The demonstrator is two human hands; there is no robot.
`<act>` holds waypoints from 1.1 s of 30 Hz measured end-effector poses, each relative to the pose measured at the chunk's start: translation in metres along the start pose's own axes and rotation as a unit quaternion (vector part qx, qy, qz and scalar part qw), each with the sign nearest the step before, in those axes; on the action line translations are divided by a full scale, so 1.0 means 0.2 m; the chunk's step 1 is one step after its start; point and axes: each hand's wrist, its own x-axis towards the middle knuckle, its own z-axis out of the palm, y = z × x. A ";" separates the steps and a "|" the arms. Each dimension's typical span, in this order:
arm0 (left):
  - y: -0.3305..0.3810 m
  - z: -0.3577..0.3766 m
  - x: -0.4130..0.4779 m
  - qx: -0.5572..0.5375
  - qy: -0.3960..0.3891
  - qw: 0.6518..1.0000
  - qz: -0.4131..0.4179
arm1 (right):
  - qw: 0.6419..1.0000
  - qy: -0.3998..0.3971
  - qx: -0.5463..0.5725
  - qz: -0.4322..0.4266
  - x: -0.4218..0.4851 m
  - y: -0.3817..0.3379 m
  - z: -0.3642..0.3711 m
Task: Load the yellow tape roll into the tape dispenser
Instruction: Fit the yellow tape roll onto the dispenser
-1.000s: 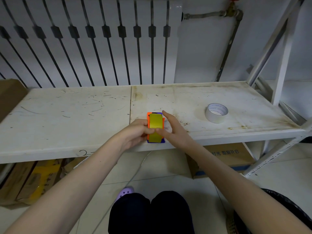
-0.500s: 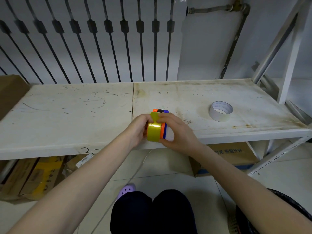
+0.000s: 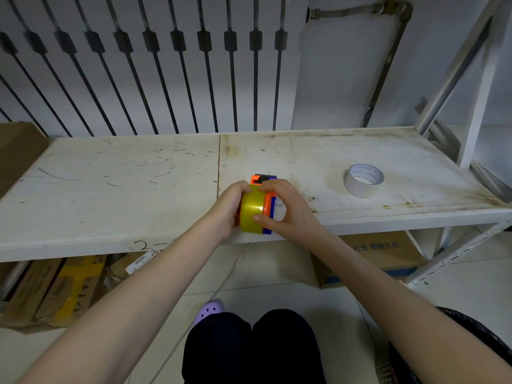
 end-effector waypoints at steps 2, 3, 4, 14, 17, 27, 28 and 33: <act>0.00 0.01 0.00 0.003 0.002 1.000 0.004 | 1.000 0.008 -0.017 -0.019 -0.01 0.00 0.01; 0.00 0.01 0.01 0.010 0.004 1.000 0.007 | 1.000 0.011 -0.020 -0.019 -0.01 0.01 0.00; -0.01 0.01 0.01 0.016 0.004 1.000 0.012 | 1.000 0.014 -0.020 -0.017 -0.02 0.01 0.00; -0.09 -0.06 0.00 0.039 -0.058 0.992 0.106 | 0.995 0.011 0.050 0.085 -0.03 -0.01 0.02; -0.07 -0.05 0.01 0.031 -0.050 0.995 0.075 | 0.989 -0.030 0.071 0.128 -0.02 -0.01 0.02; 0.01 0.01 0.01 0.006 -0.004 1.000 0.000 | 0.998 0.003 -0.057 -0.028 -0.02 -0.01 0.01; 0.00 0.01 0.02 0.008 -0.009 1.000 0.005 | 1.000 0.001 -0.015 0.015 -0.02 -0.01 0.01; -0.04 -0.02 0.00 0.010 -0.049 0.998 0.043 | 0.994 -0.030 0.033 0.099 0.00 0.02 0.00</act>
